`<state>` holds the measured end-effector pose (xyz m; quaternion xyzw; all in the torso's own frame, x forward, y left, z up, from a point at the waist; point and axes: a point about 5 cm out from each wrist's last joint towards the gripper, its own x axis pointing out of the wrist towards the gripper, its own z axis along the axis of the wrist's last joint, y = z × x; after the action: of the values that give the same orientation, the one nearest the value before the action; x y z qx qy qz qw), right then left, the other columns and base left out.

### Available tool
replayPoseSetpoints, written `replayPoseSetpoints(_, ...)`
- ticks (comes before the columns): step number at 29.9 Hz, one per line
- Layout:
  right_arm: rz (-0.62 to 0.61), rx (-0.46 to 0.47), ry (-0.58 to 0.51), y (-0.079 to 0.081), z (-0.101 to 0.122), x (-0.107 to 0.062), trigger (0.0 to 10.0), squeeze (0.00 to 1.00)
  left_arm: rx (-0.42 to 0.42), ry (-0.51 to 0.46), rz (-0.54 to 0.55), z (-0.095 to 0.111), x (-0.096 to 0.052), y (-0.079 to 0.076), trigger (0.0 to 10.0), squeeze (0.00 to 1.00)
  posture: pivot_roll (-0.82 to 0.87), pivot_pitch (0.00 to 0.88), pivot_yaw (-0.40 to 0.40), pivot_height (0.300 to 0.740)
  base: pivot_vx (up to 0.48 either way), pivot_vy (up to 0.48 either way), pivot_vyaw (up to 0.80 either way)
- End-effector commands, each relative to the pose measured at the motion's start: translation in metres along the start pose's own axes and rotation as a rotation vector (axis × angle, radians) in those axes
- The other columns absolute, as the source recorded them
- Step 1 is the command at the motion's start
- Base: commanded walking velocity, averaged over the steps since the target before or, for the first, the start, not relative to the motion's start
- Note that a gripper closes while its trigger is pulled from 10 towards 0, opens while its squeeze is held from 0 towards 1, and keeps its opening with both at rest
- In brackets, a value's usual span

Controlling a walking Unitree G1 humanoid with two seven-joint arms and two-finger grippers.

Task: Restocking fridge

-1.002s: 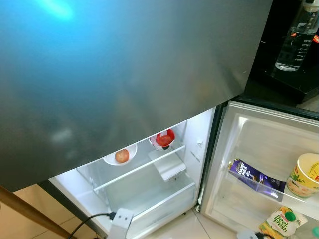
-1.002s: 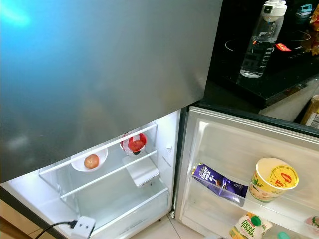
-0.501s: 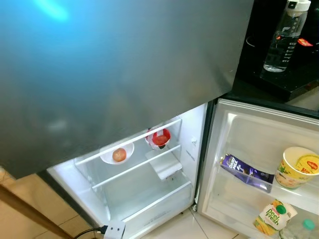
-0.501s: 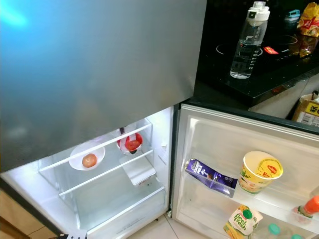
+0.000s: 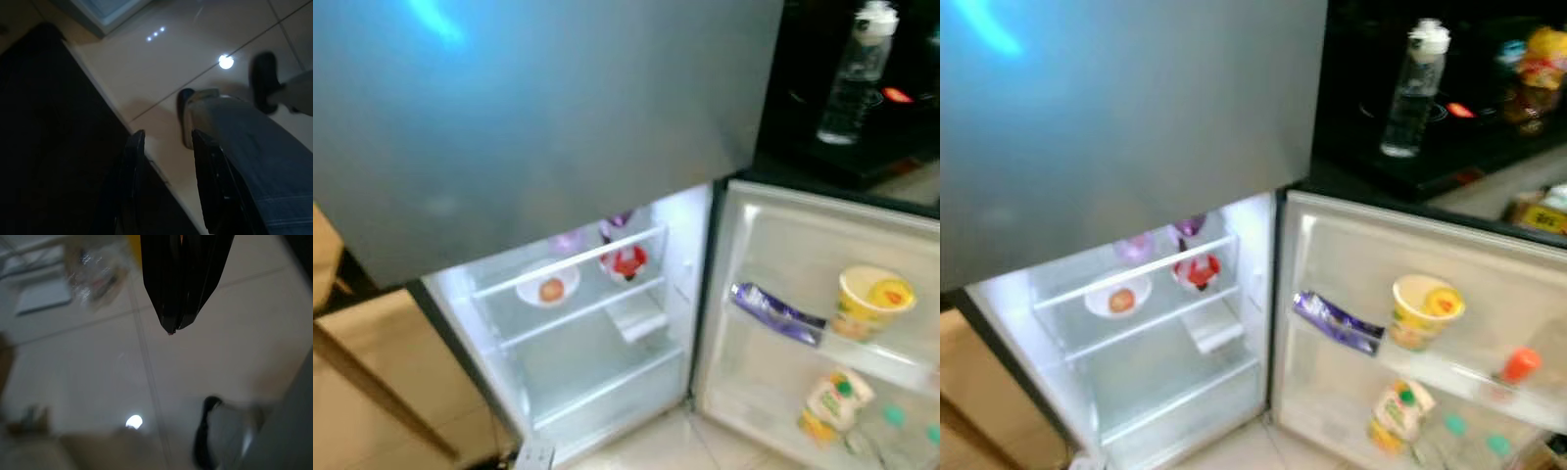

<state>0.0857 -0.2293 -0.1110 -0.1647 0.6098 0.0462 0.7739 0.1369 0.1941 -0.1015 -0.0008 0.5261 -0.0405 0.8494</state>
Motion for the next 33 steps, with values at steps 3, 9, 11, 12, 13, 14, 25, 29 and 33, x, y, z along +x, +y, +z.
replayPoseSetpoints(3,-0.005,-0.005,-0.027,-0.0031,0.0097,0.0003,10.0,0.00,-0.001,0.009,0.011,-0.0024,-0.0010,0.0034,10.0,0.00,-0.05,0.000,0.021,0.740,-0.375,0.000,0.00)
replayPoseSetpoints(9,-0.005,-0.010,-0.023,-0.0045,0.0093,0.0002,10.0,0.00,-0.008,0.011,0.011,-0.0033,-0.0009,0.0026,10.0,0.00,-0.05,0.000,0.022,0.740,-0.375,0.000,0.00)
replayPoseSetpoints(11,-0.004,-0.011,-0.022,-0.0043,0.0090,0.0002,10.0,0.00,-0.009,0.013,0.011,-0.0038,-0.0009,0.0025,10.0,0.00,-0.05,0.000,0.022,0.740,-0.377,0.000,0.00)
replayPoseSetpoints(12,-0.004,-0.011,-0.022,-0.0043,0.0089,0.0002,10.0,0.00,-0.010,0.013,0.011,-0.0039,-0.0009,0.0025,10.0,0.00,-0.05,0.000,0.022,0.740,-0.379,0.000,0.00)
replayPoseSetpoints(13,-0.004,-0.011,-0.021,-0.0042,0.0088,0.0002,10.0,0.00,-0.010,0.013,0.011,-0.0040,-0.0009,0.0025,10.0,0.00,-0.05,0.000,0.022,0.740,-0.375,0.000,0.00)
replayPoseSetpoints(14,-0.004,-0.011,-0.021,-0.0042,0.0088,0.0002,10.0,0.00,-0.010,0.013,0.011,-0.0040,-0.0009,0.0024,10.0,0.00,-0.05,0.000,0.022,0.740,-0.375,0.000,0.00)
replayPoseSetpoints(25,0.001,-0.011,-0.019,-0.0029,0.0080,0.0002,10.0,0.00,-0.006,0.014,0.013,-0.0045,-0.0012,0.0031,10.0,0.00,-0.05,0.003,0.024,0.740,-0.312,0.000,0.00)
replayPoseSetpoints(29,0.001,-0.012,-0.018,-0.0030,0.0077,0.0002,10.0,0.00,0.037,0.017,0.008,-0.0040,-0.0012,0.0033,10.0,0.00,-0.05,0.003,0.022,0.740,0.000,0.000,0.00)
replayPoseSetpoints(33,0.002,-0.011,-0.017,-0.0030,0.0073,0.0002,10.0,0.00,0.068,0.006,0.001,-0.0030,-0.0014,0.0035,10.0,0.00,-0.05,0.003,0.023,0.740,0.000,0.000,0.00)
